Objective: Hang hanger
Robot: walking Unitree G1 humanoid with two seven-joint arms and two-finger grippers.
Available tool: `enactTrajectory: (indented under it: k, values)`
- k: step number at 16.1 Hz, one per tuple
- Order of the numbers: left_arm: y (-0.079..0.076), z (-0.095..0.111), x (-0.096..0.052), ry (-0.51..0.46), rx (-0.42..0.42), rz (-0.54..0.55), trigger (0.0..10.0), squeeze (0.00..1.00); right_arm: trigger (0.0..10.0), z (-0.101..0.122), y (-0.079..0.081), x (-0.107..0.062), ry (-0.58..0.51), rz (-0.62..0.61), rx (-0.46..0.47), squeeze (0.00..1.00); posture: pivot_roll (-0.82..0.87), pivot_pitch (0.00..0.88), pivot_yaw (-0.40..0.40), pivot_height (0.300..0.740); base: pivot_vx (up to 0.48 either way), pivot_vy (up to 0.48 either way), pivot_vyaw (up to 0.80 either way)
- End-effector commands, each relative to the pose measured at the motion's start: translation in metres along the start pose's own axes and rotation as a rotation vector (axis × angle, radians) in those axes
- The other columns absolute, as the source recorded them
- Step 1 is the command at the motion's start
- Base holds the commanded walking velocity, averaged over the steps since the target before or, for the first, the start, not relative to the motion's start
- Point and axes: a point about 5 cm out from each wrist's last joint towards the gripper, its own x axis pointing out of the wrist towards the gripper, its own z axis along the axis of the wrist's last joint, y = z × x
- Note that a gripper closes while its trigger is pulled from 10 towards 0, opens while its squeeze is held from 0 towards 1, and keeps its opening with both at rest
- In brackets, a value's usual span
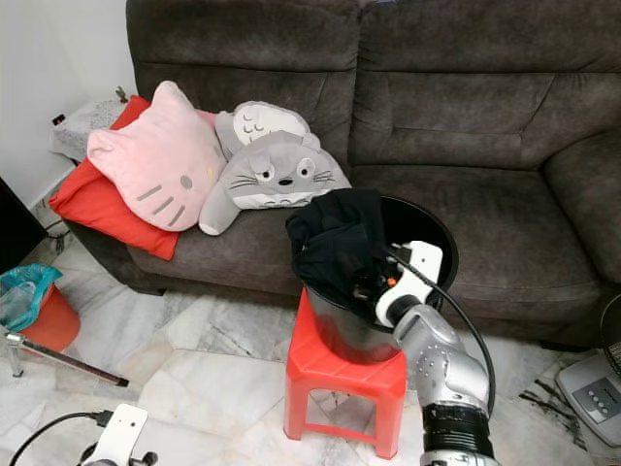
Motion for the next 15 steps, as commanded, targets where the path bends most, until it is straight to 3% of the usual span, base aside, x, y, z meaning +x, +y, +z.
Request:
enactTrajectory:
  k: [1, 7, 12, 15]
  values:
    - [0.003, -0.004, -0.001, 0.018, 0.013, 0.007, 10.0, 0.00, 10.0, 0.000, 0.004, 0.004, 0.002, 0.029, 0.001, 0.00, -0.18, 0.000, 0.085, 0.732, 0.000, 0.000, 0.00]
    - [0.004, -0.003, -0.001, 0.016, 0.019, 0.008, 10.0, 0.00, 10.0, -0.003, 0.013, 0.010, 0.010, 0.092, 0.005, 0.00, -0.17, 0.000, 0.087, 0.732, 0.000, 0.000, 0.00]
    - [0.004, -0.002, 0.000, 0.013, 0.037, 0.005, 10.0, 0.00, 10.0, 0.003, 0.034, 0.015, -0.030, 0.212, -0.004, 0.00, -0.17, 0.000, 0.088, 0.732, 0.000, 0.000, 0.00]
    - [0.004, -0.002, 0.000, 0.013, 0.035, 0.005, 10.0, 0.00, 10.0, 0.001, 0.029, 0.017, -0.031, 0.158, 0.011, 0.00, -0.17, 0.000, 0.087, 0.732, 0.000, 0.000, 0.00]
